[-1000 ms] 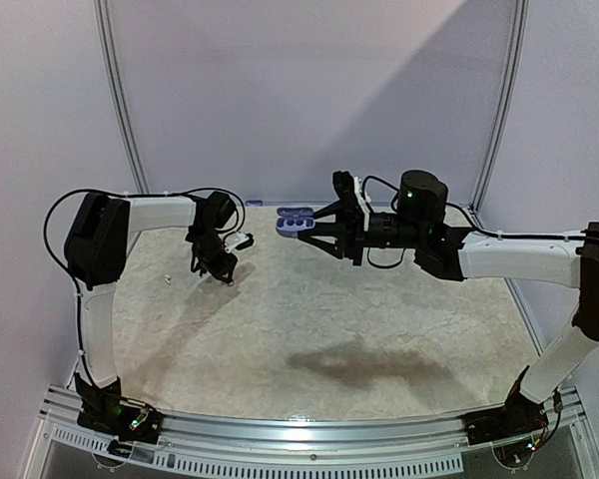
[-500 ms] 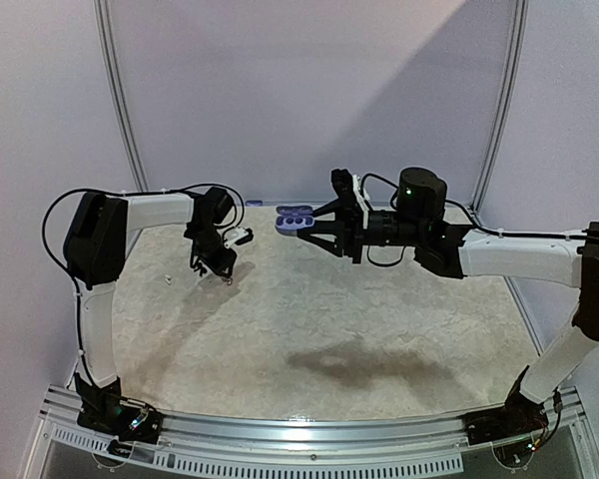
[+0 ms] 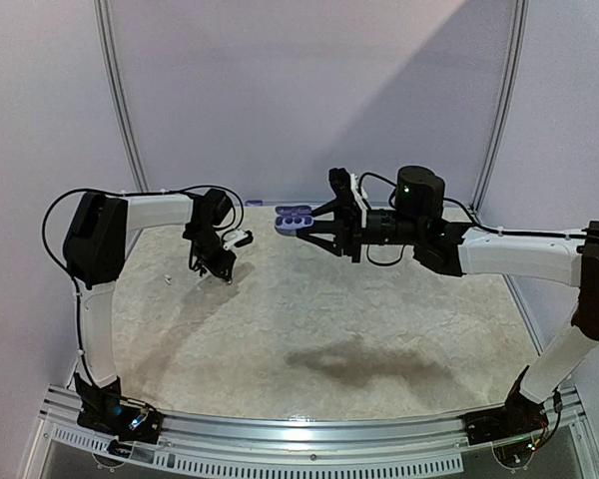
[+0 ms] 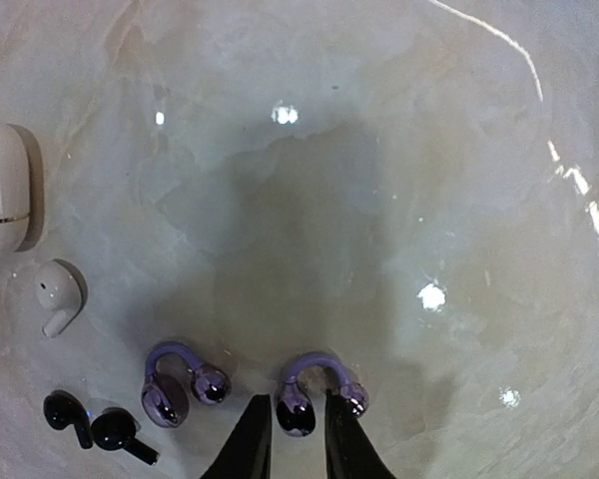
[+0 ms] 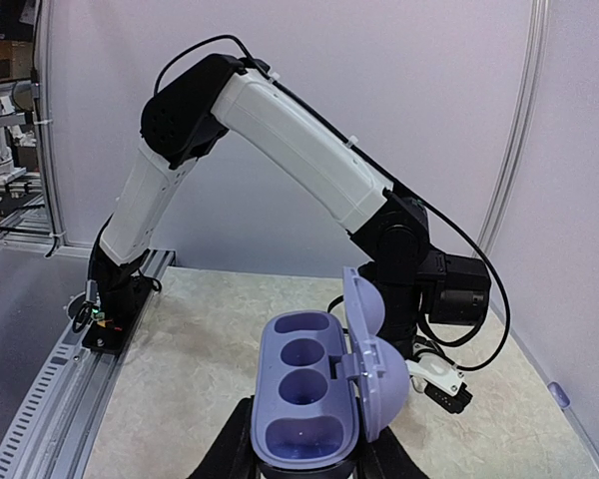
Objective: Insert the wireless bluetooth earbuds into the charging case
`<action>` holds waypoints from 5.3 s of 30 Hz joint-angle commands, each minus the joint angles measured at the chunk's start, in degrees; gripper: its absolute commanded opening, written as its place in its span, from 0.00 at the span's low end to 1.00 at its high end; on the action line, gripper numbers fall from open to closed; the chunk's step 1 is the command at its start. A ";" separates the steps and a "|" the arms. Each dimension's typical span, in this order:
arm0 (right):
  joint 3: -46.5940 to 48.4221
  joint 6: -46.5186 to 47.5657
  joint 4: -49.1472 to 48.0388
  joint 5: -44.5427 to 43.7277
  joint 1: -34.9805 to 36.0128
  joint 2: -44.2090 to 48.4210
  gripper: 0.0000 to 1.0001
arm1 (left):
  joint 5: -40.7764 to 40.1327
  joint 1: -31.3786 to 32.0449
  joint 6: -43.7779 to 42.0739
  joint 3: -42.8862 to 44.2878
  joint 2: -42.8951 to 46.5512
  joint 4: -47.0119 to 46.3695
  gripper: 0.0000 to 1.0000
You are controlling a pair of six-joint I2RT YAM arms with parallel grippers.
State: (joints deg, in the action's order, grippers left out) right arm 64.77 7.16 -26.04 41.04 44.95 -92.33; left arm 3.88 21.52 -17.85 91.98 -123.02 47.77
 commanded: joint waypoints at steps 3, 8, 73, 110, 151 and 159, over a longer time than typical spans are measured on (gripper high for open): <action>2.07 -0.39 1.32 -0.25 0.07 -1.09 0.00 | 0.89 -0.60 -0.21 -1.01 -0.72 0.95 0.18; 2.26 -0.41 2.06 -0.61 0.09 -1.08 0.00 | 1.01 -0.57 0.00 -1.24 -0.49 0.91 0.13; 10.59 -6.87 -4.75 4.50 2.46 -10.58 0.00 | 25.28 -8.45 -7.16 -35.49 57.66 1.05 0.88; 5.40 -4.19 0.82 -2.13 2.76 -3.97 0.00 | 10.24 3.70 -51.24 -26.39 14.71 -0.17 0.32; -9.37 1.49 8.23 -13.20 2.66 12.02 0.00 | 1.78 27.88 -3.42 -16.40 7.66 -14.23 0.01; -13.04 1.85 10.30 -16.48 2.62 17.91 0.00 | 1.53 29.75 -1.85 -14.09 4.59 -15.15 0.08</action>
State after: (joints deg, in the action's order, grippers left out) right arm 52.93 8.23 -17.02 27.31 47.24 -76.86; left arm 5.87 49.47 -21.15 77.34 -116.36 33.82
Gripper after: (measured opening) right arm 0.287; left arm 0.108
